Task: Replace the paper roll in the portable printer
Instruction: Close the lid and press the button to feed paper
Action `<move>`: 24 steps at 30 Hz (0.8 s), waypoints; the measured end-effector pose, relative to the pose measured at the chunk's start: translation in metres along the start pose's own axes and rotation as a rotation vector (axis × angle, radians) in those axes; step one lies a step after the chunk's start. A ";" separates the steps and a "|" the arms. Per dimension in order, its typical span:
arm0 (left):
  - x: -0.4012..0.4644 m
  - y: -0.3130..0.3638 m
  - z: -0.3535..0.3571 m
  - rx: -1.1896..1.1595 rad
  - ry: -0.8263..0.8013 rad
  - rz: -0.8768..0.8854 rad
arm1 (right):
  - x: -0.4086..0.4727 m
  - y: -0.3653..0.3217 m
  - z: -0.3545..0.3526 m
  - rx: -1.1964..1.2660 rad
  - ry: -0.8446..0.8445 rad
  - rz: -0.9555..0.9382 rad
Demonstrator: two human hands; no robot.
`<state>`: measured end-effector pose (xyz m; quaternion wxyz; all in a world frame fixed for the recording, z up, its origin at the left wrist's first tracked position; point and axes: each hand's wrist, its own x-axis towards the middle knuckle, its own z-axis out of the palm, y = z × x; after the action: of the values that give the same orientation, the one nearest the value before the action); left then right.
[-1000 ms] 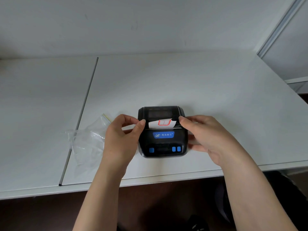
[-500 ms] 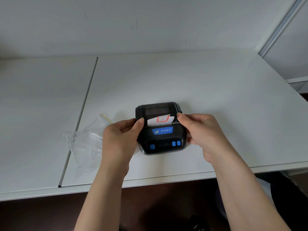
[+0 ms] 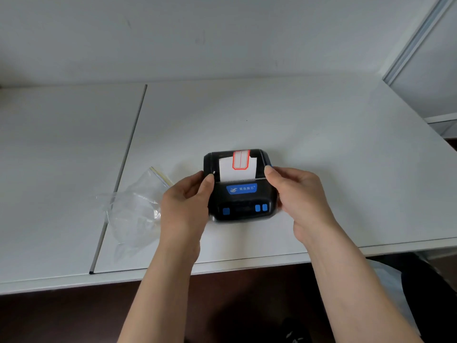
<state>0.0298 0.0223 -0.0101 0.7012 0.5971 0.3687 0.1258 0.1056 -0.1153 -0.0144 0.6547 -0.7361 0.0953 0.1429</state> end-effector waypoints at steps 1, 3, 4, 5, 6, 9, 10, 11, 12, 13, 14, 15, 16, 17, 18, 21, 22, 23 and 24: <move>-0.002 0.000 0.001 0.003 -0.036 0.011 | -0.001 0.002 0.001 0.007 0.016 -0.016; -0.006 0.001 0.002 0.006 -0.120 0.029 | -0.004 0.003 0.001 0.017 0.022 -0.034; -0.008 0.002 0.001 0.006 -0.155 0.038 | -0.006 0.003 0.001 0.024 0.006 -0.032; -0.010 0.001 0.000 0.004 -0.175 0.044 | -0.008 0.003 0.000 0.028 -0.021 -0.030; -0.011 0.001 -0.001 0.003 -0.179 0.047 | -0.010 0.003 0.000 0.024 -0.051 -0.027; -0.016 -0.002 -0.005 0.012 -0.158 0.059 | -0.017 0.004 -0.001 -0.025 -0.115 -0.054; -0.018 -0.003 -0.005 0.019 -0.154 0.066 | -0.020 0.005 -0.002 -0.038 -0.128 -0.071; -0.021 -0.004 -0.005 0.028 -0.161 0.076 | -0.022 0.007 -0.002 -0.047 -0.139 -0.087; -0.025 -0.004 -0.005 0.040 -0.177 0.085 | -0.026 0.009 -0.002 -0.052 -0.150 -0.102; -0.028 -0.005 -0.005 0.054 -0.196 0.096 | -0.028 0.011 -0.002 -0.055 -0.165 -0.115; -0.030 -0.006 -0.005 0.066 -0.217 0.111 | -0.031 0.012 -0.003 -0.058 -0.184 -0.124; -0.031 -0.008 -0.006 0.079 -0.233 0.127 | -0.032 0.013 -0.004 -0.059 -0.202 -0.127; -0.031 -0.010 -0.006 0.088 -0.239 0.144 | -0.032 0.013 -0.006 -0.062 -0.215 -0.127; -0.031 -0.013 -0.007 0.089 -0.240 0.159 | -0.031 0.013 -0.007 -0.066 -0.223 -0.126; -0.031 -0.014 -0.008 0.085 -0.235 0.168 | -0.031 0.012 -0.009 -0.066 -0.231 -0.124; -0.031 -0.015 -0.007 0.067 -0.217 0.184 | -0.026 0.012 -0.012 -0.043 -0.249 -0.115; -0.030 -0.015 -0.007 0.056 -0.208 0.189 | -0.025 0.012 -0.012 -0.036 -0.254 -0.114; -0.030 -0.015 -0.006 0.045 -0.198 0.192 | -0.024 0.012 -0.012 -0.034 -0.257 -0.114; -0.030 -0.016 -0.005 0.035 -0.185 0.195 | -0.024 0.012 -0.011 -0.034 -0.255 -0.113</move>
<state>0.0012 0.0036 -0.0136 0.7062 0.6512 0.2449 0.1311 0.0802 -0.1290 -0.0163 0.6558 -0.7273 -0.0324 0.1999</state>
